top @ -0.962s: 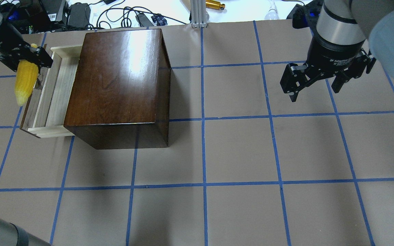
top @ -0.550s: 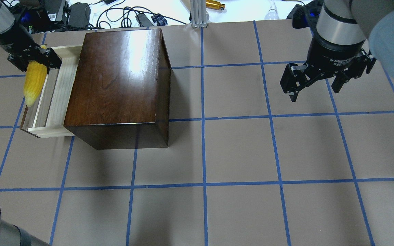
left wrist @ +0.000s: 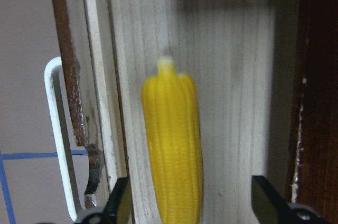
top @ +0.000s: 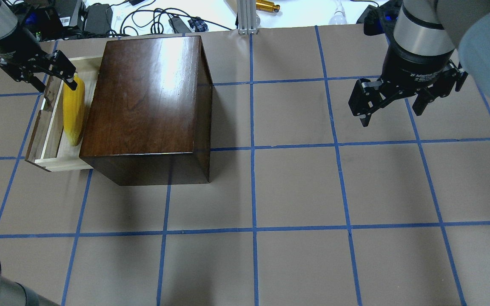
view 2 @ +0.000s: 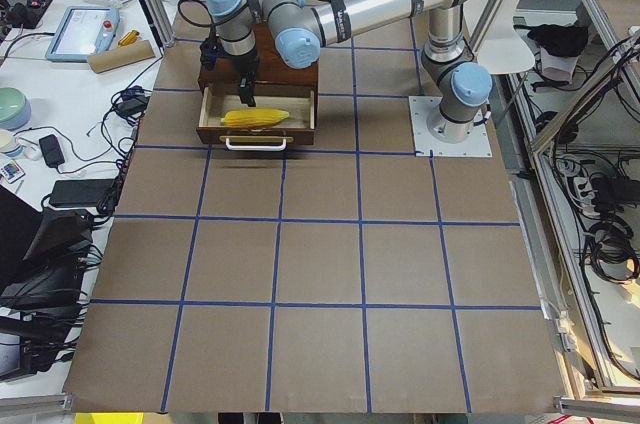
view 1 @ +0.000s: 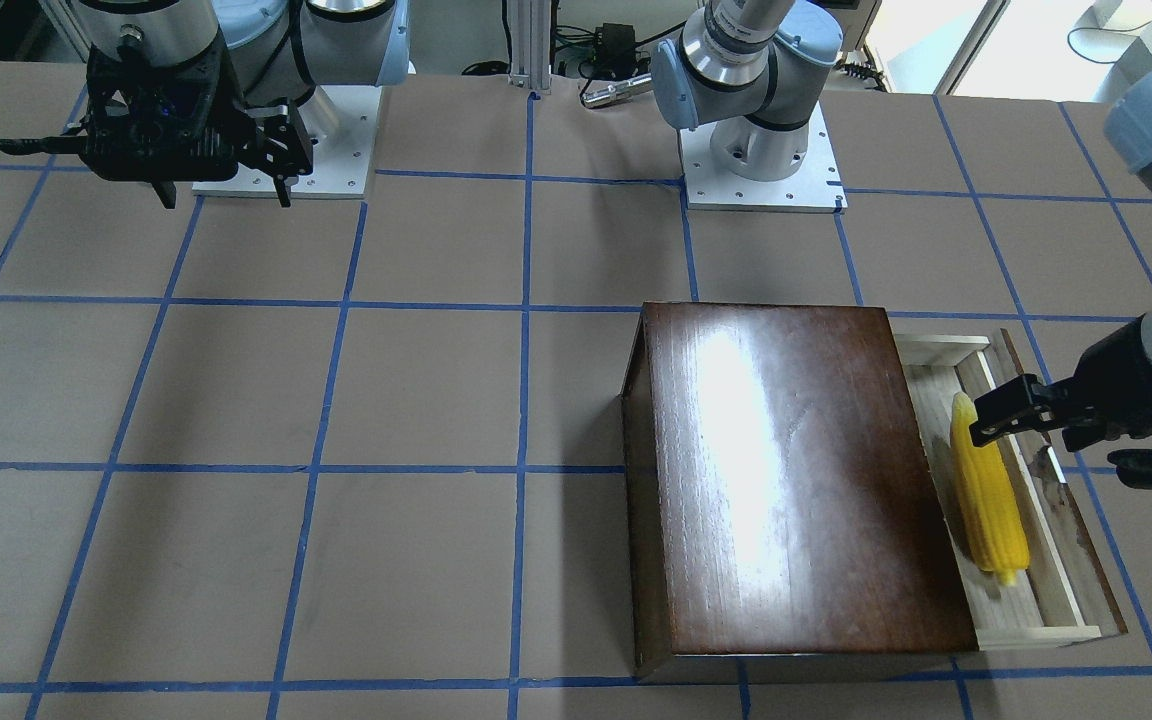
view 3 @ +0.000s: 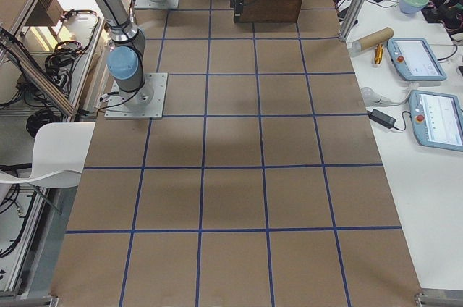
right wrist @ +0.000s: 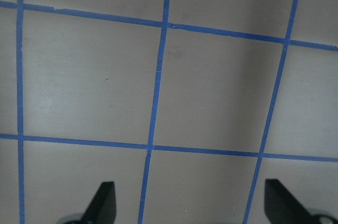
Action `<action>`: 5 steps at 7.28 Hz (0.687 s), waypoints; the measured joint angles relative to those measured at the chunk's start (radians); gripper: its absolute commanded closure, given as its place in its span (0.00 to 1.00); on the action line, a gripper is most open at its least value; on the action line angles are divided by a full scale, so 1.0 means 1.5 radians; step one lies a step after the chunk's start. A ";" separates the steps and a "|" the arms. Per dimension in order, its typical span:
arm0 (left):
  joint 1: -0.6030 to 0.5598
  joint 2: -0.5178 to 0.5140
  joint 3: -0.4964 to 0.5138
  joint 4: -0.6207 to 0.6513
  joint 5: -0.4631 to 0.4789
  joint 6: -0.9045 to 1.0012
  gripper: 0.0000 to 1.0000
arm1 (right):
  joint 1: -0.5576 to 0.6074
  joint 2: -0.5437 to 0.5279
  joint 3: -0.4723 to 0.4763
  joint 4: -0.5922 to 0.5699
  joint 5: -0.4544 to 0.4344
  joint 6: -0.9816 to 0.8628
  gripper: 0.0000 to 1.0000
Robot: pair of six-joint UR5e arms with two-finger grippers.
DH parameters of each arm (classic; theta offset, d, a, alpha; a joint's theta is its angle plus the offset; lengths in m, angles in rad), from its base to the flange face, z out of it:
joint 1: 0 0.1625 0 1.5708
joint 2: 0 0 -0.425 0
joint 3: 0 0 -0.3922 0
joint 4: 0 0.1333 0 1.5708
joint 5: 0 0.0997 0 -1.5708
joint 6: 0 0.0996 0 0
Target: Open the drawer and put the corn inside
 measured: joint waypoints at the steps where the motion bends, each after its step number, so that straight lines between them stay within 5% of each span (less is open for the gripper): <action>1: -0.011 0.025 0.002 -0.024 0.000 -0.011 0.00 | 0.000 0.000 0.000 0.000 0.000 0.000 0.00; 5: -0.139 0.132 -0.009 -0.078 0.002 -0.131 0.00 | 0.000 0.000 0.000 0.000 0.000 0.000 0.00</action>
